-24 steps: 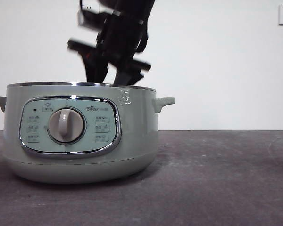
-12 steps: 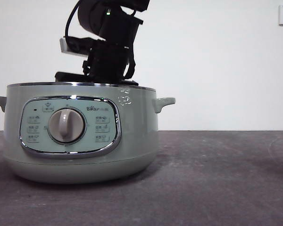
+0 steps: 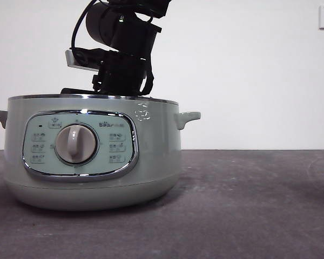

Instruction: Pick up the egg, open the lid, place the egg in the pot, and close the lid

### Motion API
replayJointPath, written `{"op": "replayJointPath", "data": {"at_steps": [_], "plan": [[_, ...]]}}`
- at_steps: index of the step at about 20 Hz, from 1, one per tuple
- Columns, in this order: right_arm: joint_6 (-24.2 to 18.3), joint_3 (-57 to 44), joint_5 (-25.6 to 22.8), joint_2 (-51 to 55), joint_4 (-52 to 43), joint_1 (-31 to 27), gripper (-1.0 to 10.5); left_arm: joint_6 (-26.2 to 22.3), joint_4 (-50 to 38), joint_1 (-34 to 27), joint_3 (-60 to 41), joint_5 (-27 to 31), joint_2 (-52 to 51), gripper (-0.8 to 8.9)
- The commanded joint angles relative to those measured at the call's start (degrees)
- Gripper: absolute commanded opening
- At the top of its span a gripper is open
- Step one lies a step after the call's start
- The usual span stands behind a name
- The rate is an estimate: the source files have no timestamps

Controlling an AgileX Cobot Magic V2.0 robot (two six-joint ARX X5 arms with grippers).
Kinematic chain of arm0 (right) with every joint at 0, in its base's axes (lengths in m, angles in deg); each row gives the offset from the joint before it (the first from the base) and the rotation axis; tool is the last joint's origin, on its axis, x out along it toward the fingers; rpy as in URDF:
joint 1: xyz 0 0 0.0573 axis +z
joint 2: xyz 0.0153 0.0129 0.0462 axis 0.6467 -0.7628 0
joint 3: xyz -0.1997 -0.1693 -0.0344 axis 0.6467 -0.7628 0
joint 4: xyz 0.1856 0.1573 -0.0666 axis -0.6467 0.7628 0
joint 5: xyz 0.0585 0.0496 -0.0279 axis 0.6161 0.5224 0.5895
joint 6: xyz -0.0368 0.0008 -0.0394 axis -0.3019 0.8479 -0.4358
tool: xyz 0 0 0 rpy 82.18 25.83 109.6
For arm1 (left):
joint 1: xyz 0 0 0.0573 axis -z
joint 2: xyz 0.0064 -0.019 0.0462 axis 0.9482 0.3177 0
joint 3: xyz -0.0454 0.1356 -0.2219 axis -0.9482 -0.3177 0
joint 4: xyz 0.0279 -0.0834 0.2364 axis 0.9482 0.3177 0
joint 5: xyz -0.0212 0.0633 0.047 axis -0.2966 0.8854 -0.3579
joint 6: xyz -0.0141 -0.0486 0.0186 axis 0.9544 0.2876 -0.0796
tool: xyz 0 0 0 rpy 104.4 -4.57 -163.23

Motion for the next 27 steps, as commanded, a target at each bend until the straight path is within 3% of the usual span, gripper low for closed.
{"op": "replayJointPath", "data": {"at_steps": [1, 3, 7, 10, 11, 16, 23, 27], "plan": [[1.2, 0.2, -0.3, 0.6, 0.0, 0.5, 4.7, 0.0, -3.0, -0.1, 0.6, 0.1, -0.5, -0.09], [2.9, 0.2, -3.0, 4.5, 0.7, 0.4, 4.7, 0.0, -3.2, -0.1, 0.6, 0.1, -0.5, -0.09], [3.4, 0.2, -16.4, 16.2, 6.0, -1.3, 4.7, -0.1, -5.5, -0.1, 0.6, 0.1, 2.4, -0.09], [7.6, 0.2, -16.9, 27.4, 9.6, -4.0, 4.7, -0.1, -7.1, -0.1, 0.6, -0.9, 11.0, -0.09], [9.7, 0.2, -16.8, 31.1, 10.3, -4.7, 4.7, -0.1, -9.1, -0.1, 0.6, -3.6, 14.8, -0.09], [10.3, 0.2, -16.8, 43.6, 13.7, -4.9, 4.7, 0.1, -18.6, -0.1, 0.6, -13.4, 31.3, -0.09], [11.7, 0.2, -17.3, 50.9, 18.6, -4.9, 4.7, 2.2, -25.2, 0.5, 0.6, -14.0, 42.9, -0.09], [12.4, 0.2, -20.9, 52.4, 20.8, -4.9, 4.7, 3.0, -27.1, 1.3, 0.6, -14.0, 45.6, -0.09]]}}
